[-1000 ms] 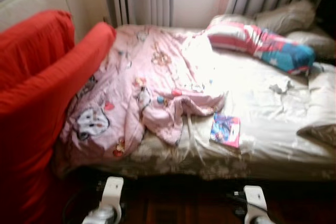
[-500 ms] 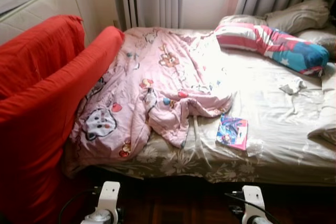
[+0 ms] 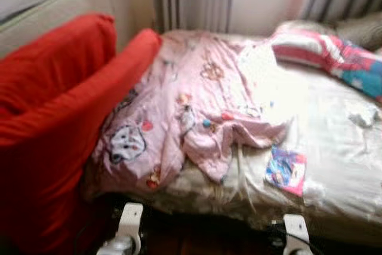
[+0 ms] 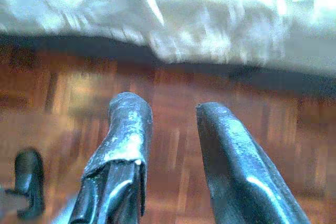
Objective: Clean up the room
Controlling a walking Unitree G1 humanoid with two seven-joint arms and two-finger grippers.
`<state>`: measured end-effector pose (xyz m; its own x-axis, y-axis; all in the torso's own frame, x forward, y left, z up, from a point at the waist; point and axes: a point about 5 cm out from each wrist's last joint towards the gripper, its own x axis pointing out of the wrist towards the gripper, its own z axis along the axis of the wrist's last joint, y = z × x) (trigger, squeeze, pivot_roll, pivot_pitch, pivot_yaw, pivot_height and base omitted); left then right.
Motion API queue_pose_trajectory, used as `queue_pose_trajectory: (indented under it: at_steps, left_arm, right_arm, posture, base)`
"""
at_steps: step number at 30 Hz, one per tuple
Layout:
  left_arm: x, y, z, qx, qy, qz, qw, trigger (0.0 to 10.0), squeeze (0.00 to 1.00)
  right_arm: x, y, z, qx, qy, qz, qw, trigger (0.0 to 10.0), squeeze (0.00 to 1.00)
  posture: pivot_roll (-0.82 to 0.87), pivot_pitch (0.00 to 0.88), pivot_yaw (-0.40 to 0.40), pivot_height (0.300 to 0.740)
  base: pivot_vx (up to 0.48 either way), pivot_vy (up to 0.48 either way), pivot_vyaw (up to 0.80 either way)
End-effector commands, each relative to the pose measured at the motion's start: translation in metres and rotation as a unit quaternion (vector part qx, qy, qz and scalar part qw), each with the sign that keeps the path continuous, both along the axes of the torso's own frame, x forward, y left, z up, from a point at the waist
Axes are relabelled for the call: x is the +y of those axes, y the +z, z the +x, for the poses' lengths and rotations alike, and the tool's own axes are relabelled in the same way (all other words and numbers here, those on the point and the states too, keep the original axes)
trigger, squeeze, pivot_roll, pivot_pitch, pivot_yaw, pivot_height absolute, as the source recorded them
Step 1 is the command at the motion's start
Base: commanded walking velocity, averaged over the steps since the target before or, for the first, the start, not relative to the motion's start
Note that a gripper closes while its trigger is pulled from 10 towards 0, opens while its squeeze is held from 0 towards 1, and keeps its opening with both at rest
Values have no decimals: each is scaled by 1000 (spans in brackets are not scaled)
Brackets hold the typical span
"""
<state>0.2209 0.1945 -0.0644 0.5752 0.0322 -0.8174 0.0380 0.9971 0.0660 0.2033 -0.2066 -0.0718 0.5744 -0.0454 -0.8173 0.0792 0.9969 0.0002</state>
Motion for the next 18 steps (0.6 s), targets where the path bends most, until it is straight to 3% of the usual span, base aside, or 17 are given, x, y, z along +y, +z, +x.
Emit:
queue_pose_trajectory:
  at_steps: [1,11,18]
  left_arm:
    - [0,-1,-2,6,-2,2,1000,10000,0]
    - [0,-1,-2,6,-4,2,1000,10000,0]
    - [0,-1,-2,6,-4,2,1000,10000,0]
  right_arm:
    - [2,-4,-6,11,-2,7,1000,10000,0]
    - [2,-3,-6,7,-1,7,1000,10000,0]
    - [2,-3,-5,0,-5,6,1000,10000,0]
  posture:
    - [-49,0,-6,740]
    - [-49,0,-5,740]
    - [-49,0,-3,740]
  base:
    - [285,0,-781]
    - [283,0,-702]
    - [284,0,0]
